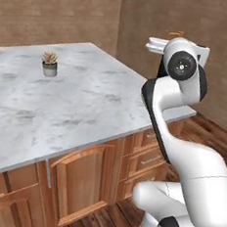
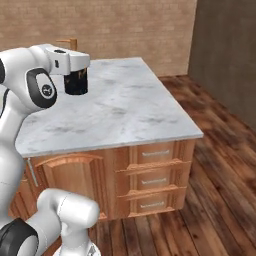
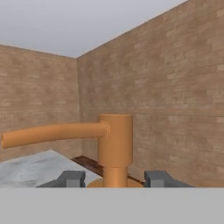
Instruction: Locate and retrieve the spray and soap dispenser from the cabinet. Place them next to the sink.
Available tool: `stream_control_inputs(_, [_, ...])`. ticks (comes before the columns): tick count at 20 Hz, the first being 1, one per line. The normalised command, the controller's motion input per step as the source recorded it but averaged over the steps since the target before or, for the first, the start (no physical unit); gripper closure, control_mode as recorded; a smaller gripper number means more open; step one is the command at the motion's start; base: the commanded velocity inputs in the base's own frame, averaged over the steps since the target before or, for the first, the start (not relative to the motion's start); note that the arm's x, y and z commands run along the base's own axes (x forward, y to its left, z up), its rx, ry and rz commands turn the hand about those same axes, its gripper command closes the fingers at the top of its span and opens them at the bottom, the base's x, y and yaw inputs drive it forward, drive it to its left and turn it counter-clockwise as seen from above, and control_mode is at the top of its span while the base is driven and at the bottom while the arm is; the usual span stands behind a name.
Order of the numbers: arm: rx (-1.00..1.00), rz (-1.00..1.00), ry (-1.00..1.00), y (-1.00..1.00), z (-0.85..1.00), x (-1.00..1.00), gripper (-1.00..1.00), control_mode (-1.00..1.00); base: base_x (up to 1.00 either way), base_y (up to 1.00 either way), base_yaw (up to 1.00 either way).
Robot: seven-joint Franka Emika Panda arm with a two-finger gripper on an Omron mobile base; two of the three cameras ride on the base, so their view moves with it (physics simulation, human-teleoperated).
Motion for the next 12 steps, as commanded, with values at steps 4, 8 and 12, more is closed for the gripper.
stream_control_inputs(4, [0.00,0.00,0.00,0.00,0.00,0.00,1.00,1.00,0.14,0.13,0.45])
stream_control_inputs(8, [0.00,0.00,0.00,0.00,0.00,0.00,1.00,1.00,0.26,0.22,0.21])
stream_control_inputs(12, [0.00,0.00,0.00,0.00,0.00,0.00,1.00,1.00,0.06,0.05,0.06])
